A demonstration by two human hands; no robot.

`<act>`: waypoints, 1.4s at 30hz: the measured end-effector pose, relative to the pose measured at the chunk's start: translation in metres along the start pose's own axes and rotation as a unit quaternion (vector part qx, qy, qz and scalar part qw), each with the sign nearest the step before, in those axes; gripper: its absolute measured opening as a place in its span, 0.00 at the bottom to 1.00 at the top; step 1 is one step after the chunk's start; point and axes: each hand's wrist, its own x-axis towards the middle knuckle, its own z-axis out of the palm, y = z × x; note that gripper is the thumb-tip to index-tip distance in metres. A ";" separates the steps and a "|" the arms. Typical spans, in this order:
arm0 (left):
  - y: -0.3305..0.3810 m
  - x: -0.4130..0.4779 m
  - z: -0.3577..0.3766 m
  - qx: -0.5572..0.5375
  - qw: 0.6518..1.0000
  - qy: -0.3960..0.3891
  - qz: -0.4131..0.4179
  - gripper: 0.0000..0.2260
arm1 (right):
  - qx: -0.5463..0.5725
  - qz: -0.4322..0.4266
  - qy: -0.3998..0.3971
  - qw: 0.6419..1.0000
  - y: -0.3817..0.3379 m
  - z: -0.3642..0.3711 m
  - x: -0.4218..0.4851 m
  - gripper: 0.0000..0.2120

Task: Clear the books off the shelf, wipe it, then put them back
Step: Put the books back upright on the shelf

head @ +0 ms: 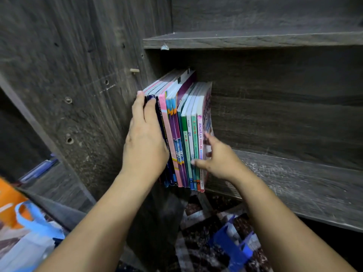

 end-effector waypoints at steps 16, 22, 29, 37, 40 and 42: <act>-0.002 0.018 -0.002 0.043 0.998 -0.004 0.052 0.22 | -0.191 -0.193 0.148 0.951 -0.066 -0.026 -0.011 0.39; 0.009 0.002 -0.018 -0.007 0.996 0.084 0.000 0.08 | -0.254 -0.180 0.121 0.943 -0.079 -0.026 -0.004 0.41; 0.028 -0.015 -0.052 0.117 0.987 0.038 -0.104 0.09 | -0.200 -0.162 0.108 0.960 -0.083 -0.024 -0.003 0.35; 0.036 0.007 -0.037 0.154 0.979 -0.105 -0.081 0.40 | -0.252 -0.121 0.099 0.955 -0.098 -0.024 -0.005 0.34; 0.035 -0.004 -0.048 0.165 0.977 -0.119 -0.064 0.41 | -0.287 -0.112 0.100 0.946 -0.103 -0.025 -0.006 0.33; 0.035 -0.021 -0.062 0.169 0.977 -0.117 -0.058 0.40 | -0.304 -0.101 0.097 0.942 -0.108 -0.023 -0.007 0.34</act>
